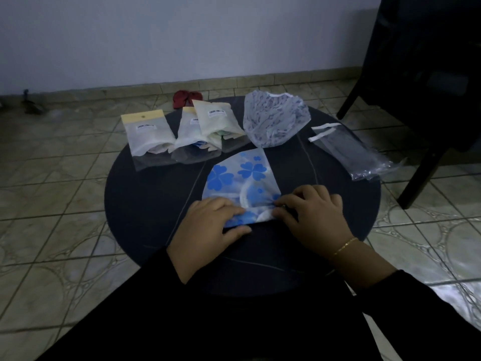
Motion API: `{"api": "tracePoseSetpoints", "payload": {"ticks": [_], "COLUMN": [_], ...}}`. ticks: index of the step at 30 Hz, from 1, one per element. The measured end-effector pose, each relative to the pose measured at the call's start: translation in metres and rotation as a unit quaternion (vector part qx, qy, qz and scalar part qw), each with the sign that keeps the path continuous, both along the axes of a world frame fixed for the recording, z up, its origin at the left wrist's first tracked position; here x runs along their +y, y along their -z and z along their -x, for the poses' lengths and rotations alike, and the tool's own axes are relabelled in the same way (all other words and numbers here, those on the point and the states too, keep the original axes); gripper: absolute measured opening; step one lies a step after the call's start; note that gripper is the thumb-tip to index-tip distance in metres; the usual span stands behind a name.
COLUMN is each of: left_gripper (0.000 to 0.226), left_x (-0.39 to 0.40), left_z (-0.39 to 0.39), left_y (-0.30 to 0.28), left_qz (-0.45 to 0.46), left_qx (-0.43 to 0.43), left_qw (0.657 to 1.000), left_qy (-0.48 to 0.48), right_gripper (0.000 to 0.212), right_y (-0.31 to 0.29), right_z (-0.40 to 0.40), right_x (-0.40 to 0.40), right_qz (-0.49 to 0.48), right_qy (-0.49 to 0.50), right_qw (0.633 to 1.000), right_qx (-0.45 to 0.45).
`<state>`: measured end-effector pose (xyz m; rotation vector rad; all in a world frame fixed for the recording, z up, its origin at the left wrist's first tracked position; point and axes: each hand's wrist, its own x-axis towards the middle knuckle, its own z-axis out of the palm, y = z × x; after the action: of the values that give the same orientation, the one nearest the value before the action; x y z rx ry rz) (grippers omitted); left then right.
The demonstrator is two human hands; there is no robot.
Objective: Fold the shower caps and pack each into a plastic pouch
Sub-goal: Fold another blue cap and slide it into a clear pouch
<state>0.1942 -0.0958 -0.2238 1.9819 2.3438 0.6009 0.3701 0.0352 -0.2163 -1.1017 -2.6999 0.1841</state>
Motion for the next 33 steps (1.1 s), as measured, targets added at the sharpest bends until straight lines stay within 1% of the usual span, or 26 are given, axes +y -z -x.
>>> {"api": "tracePoseSetpoints", "payload": {"ticks": [4, 6, 8, 10, 12, 14, 16, 19, 22, 25, 27, 29, 31, 33], "left_gripper": [0.055, 0.049, 0.035, 0.025, 0.022, 0.021, 0.018, 0.017, 0.019, 0.023, 0.026, 0.032, 0.034, 0.025], "left_x": [-0.001, -0.003, -0.007, -0.010, -0.011, -0.009, -0.004, 0.005, 0.012, 0.016, 0.017, 0.017, 0.016, 0.015], "left_z": [0.000, 0.000, -0.001, -0.003, -0.005, -0.005, -0.003, 0.001, 0.004, 0.004, 0.001, 0.000, 0.000, -0.001], "left_y": [-0.003, -0.006, -0.009, -0.011, -0.011, -0.011, -0.012, -0.014, -0.014, -0.015, -0.017, -0.016, -0.013, -0.010], "left_qz": [-0.030, -0.044, -0.048, -0.048, -0.043, -0.040, -0.038, -0.024, -0.011, 0.017, 0.042, 0.046, 0.021, -0.027], "left_qx": [-0.024, -0.055, -0.107, -0.172, -0.226, -0.250, -0.274, -0.285, -0.266, -0.223, -0.148, -0.044, 0.023, 0.059], "left_qw": [0.999, 0.998, 0.993, 0.982, 0.969, 0.961, 0.951, 0.943, 0.946, 0.955, 0.966, 0.975, 0.979, 0.987], "left_qy": [-0.004, -0.008, -0.030, -0.061, -0.088, -0.115, -0.141, -0.171, -0.184, -0.197, -0.209, -0.214, -0.200, -0.149], "right_gripper": [0.058, 0.052, 0.041, 0.036, 0.037, 0.037, 0.041, 0.048, 0.050, 0.056, 0.057, 0.049, 0.040, 0.034], "right_y": [-0.003, -0.004, -0.005, -0.005, -0.006, -0.007, -0.007, -0.012, -0.015, -0.015, -0.014, -0.012, -0.010, -0.007], "right_z": [-0.006, -0.009, -0.010, -0.009, -0.006, -0.003, 0.001, 0.008, 0.014, 0.019, 0.020, 0.020, 0.018, 0.017], "right_x": [0.000, 0.000, 0.000, 0.000, 0.000, 0.002, 0.004, 0.005, 0.008, 0.008, 0.007, 0.006, 0.004, 0.001], "right_qz": [0.012, 0.016, 0.037, 0.079, 0.132, 0.174, 0.196, 0.219, 0.221, 0.202, 0.173, 0.153, 0.153, 0.124], "right_qy": [-0.045, -0.055, -0.049, -0.025, 0.012, 0.046, 0.078, 0.121, 0.143, 0.153, 0.154, 0.150, 0.140, 0.109], "right_qw": [0.998, 0.998, 0.998, 0.996, 0.991, 0.982, 0.975, 0.967, 0.965, 0.967, 0.973, 0.977, 0.977, 0.985], "right_qx": [-0.032, -0.026, -0.002, 0.014, 0.032, 0.060, 0.072, 0.050, 0.011, -0.005, -0.016, 0.007, 0.053, 0.052]}}
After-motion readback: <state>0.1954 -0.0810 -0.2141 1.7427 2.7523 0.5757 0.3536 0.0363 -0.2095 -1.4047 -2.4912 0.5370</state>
